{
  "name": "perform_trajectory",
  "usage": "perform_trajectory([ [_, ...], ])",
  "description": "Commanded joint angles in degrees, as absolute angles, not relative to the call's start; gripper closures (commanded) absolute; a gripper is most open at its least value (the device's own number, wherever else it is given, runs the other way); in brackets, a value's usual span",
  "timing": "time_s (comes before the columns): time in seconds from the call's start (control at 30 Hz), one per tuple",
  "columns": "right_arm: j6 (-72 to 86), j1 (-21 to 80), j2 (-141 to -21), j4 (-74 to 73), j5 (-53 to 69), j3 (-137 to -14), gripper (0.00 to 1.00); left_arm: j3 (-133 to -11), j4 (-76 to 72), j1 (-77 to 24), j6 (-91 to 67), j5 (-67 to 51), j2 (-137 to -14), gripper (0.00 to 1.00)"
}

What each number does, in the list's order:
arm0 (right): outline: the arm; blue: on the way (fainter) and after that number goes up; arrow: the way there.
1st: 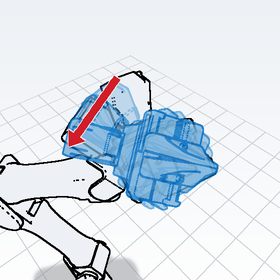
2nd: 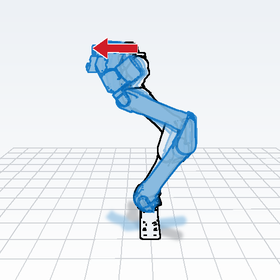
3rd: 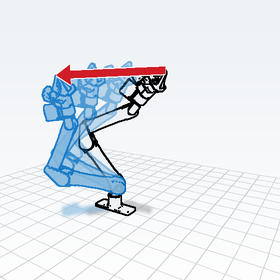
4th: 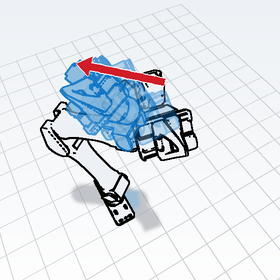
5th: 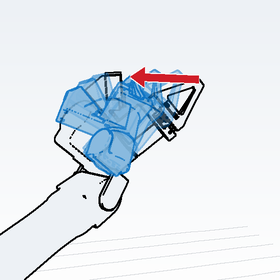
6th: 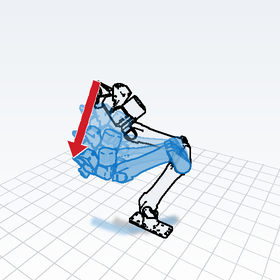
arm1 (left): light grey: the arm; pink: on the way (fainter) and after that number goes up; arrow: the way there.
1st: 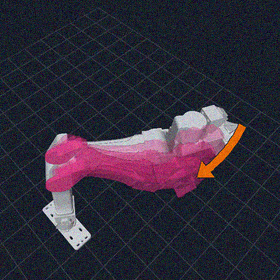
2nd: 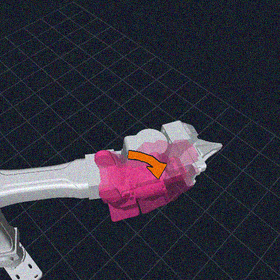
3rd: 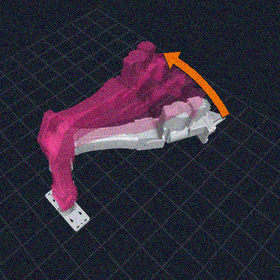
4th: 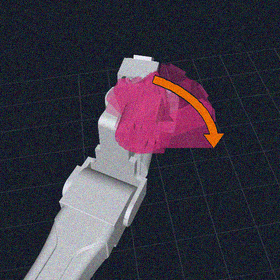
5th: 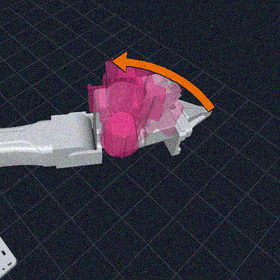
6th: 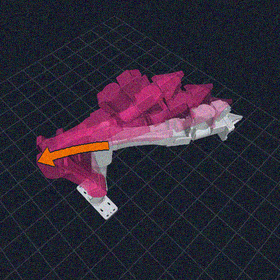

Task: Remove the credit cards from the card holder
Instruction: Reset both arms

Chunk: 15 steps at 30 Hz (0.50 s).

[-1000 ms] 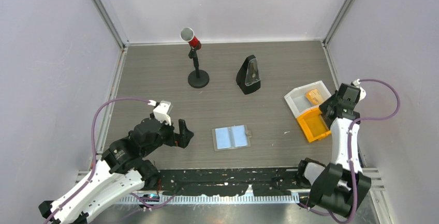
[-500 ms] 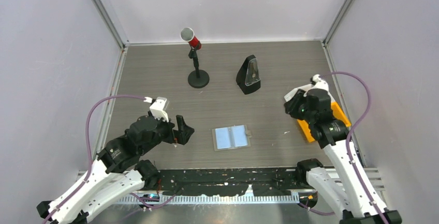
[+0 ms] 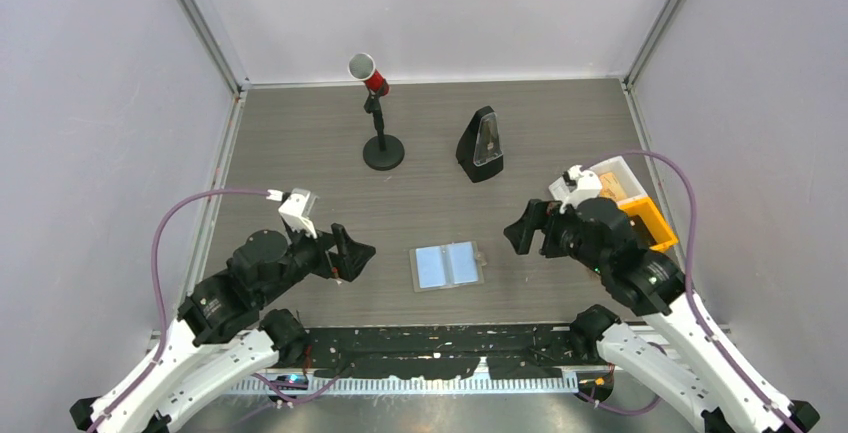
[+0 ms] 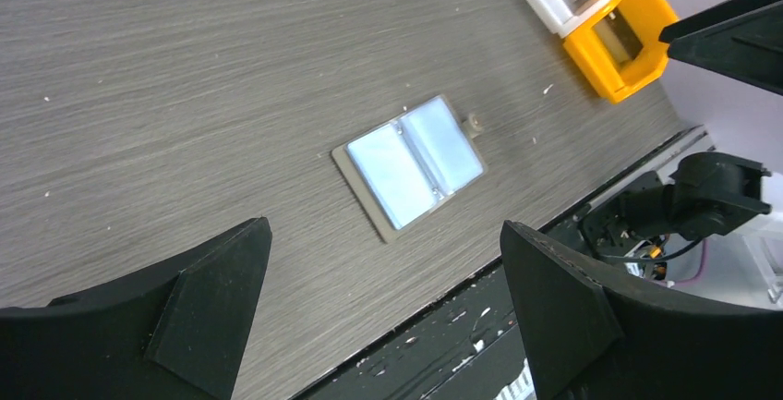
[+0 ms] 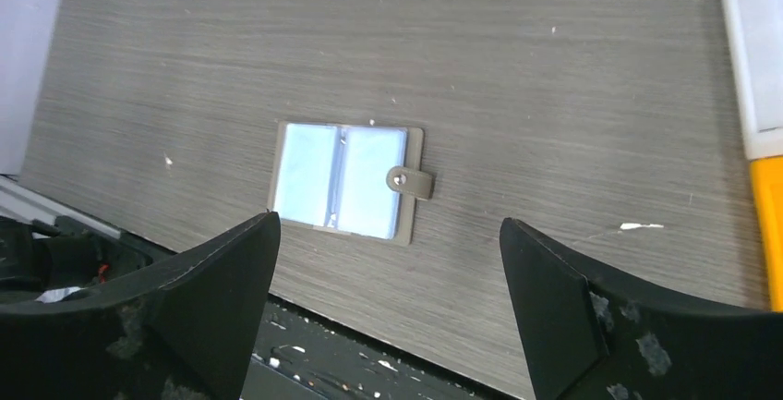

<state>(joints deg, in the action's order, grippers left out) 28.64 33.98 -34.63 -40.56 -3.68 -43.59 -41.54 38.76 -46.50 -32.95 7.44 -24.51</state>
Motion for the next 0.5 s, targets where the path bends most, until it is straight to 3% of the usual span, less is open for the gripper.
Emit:
perform_trajectory([
  [0.0, 26.29, 34.27, -30.23, -43.04, -3.56, -50.10, 0.04, -41.42, 34.72, -46.74, -34.24, 6.50, -22.54, 0.01],
  [0.47, 31.30, 34.28, -22.06, -36.14, 1.64, -46.09, 0.04, -40.63, 35.25, -46.76, -34.91, 7.15, -20.39, 0.01],
])
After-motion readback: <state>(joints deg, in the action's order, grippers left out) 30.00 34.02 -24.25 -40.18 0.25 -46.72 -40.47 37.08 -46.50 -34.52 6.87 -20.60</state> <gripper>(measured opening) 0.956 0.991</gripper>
